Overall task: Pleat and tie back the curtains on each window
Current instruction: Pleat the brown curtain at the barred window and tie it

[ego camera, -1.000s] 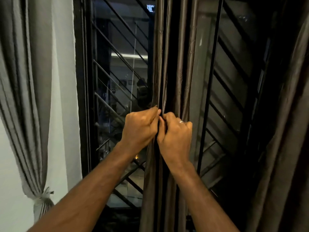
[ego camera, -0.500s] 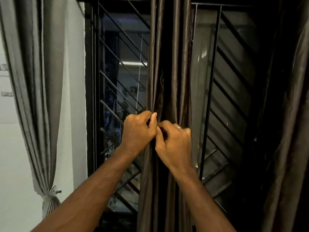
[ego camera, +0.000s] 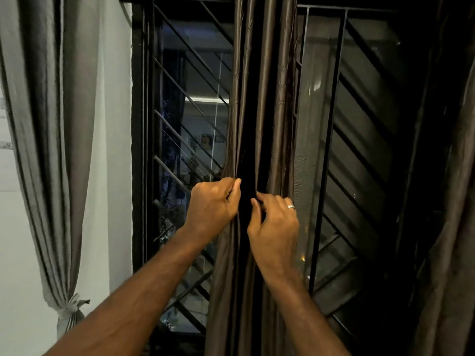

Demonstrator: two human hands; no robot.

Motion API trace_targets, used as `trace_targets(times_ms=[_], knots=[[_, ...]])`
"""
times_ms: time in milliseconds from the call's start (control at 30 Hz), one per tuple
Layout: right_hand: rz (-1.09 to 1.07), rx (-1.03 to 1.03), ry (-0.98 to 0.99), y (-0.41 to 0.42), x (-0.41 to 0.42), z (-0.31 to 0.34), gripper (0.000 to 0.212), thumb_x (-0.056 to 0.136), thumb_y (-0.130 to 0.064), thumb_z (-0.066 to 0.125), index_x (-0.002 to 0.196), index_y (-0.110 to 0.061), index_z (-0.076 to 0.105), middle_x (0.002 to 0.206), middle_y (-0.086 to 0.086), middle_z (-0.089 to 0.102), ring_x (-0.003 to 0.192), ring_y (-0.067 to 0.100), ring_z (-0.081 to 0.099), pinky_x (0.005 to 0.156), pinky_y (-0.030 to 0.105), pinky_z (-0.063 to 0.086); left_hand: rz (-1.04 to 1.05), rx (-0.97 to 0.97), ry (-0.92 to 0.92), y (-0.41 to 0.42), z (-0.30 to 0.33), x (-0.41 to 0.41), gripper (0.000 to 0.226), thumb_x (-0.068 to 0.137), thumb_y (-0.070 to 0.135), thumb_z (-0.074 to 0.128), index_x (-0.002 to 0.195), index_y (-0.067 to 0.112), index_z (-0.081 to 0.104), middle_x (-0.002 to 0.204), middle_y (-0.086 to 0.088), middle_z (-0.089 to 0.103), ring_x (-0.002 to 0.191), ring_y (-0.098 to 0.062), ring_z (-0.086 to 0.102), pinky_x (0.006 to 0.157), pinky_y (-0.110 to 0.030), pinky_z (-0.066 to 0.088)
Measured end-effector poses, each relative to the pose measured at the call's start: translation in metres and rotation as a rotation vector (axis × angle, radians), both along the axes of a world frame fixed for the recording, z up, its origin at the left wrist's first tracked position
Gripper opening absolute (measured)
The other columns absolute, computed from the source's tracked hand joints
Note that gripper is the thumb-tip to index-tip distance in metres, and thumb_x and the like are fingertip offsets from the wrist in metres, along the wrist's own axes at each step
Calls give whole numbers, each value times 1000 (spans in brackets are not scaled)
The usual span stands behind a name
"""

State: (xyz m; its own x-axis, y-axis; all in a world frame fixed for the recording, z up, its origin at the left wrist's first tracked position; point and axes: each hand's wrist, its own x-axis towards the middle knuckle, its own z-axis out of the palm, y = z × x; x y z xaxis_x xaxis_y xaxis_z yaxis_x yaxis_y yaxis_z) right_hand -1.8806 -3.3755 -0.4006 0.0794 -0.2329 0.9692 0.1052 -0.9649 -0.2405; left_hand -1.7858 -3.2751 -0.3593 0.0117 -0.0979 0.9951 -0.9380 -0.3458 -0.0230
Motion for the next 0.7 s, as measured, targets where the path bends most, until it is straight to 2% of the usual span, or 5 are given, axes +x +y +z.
trace_targets(times_ms=[100,367,500,600,700], knots=[[49,-14,14,8,9,-1,5,94,-11,66,95,-9,70,83,1,65,79,18,56,67,34,52,-60,16,6,-4,2,-1,38,98,20,56,61,9,55,47,-1,47,43,-8,31,44,-25,28],[80,-26,-7,17,23,-4,13,92,1,63,81,-7,61,73,2,53,69,18,47,66,33,44,-190,5,73,-2,6,-4,42,98,23,53,58,9,53,48,7,41,41,-8,33,47,-18,24],[141,-34,39,11,29,-4,10,91,0,63,84,-7,63,74,-1,53,71,16,46,65,30,42,-160,41,56,1,8,2,37,95,26,59,63,7,60,48,3,50,41,-9,40,46,-19,29],[237,-118,134,2,24,-3,9,90,-6,64,92,-11,71,81,-4,61,77,13,51,71,30,45,-103,52,39,7,8,14,36,94,23,57,61,8,53,48,1,44,42,-11,34,47,-24,26],[235,-26,-48,1,10,-2,14,87,-13,74,101,-10,74,95,-1,63,90,9,55,81,17,44,-85,64,33,12,6,24,36,96,20,57,62,8,52,48,-1,43,40,-15,35,45,-26,25]])
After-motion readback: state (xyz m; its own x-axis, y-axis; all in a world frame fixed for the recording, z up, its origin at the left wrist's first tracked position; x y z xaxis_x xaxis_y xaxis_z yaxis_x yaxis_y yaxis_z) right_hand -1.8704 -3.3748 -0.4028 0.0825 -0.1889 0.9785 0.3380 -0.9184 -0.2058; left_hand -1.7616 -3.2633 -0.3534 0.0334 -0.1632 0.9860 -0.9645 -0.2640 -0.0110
